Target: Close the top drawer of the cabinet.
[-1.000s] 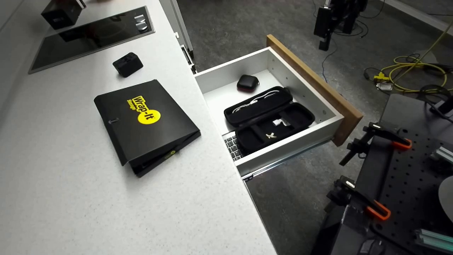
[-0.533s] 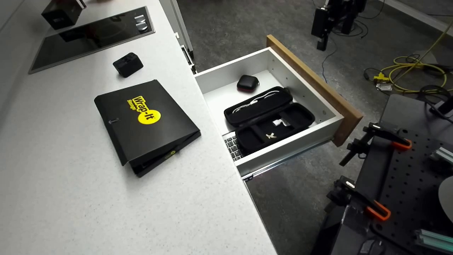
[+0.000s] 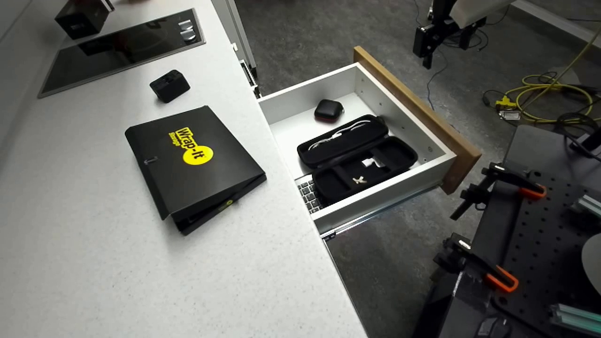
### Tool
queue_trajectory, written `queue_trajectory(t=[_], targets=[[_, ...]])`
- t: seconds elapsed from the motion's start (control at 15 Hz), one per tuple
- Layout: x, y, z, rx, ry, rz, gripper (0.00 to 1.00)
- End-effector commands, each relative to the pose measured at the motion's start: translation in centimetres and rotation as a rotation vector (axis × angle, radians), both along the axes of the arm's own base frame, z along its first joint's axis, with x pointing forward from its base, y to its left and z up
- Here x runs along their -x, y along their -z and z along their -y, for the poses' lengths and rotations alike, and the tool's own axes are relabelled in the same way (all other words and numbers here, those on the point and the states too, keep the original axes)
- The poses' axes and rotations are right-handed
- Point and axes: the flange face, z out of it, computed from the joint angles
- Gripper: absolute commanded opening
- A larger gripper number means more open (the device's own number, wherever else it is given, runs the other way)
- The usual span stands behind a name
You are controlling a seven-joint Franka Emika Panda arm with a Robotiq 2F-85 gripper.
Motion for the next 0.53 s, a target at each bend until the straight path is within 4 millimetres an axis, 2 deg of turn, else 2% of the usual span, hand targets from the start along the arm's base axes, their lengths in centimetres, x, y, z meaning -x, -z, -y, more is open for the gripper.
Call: queue_trajectory(t=[0.0, 0.2, 0.4, 0.47], targets=[[-2.6, 4.9, 3.1, 0.084, 0.101, -0.013, 1.0], [-4.2, 8.5, 3.1, 0.057, 0.156, -0.043, 1.0], [-6.0, 9.9, 0.5, -0.031, 0.147, -0.034, 1.0], [-6.7, 9.7, -1.6, -0.15, 0.123, -0.061, 1.0]])
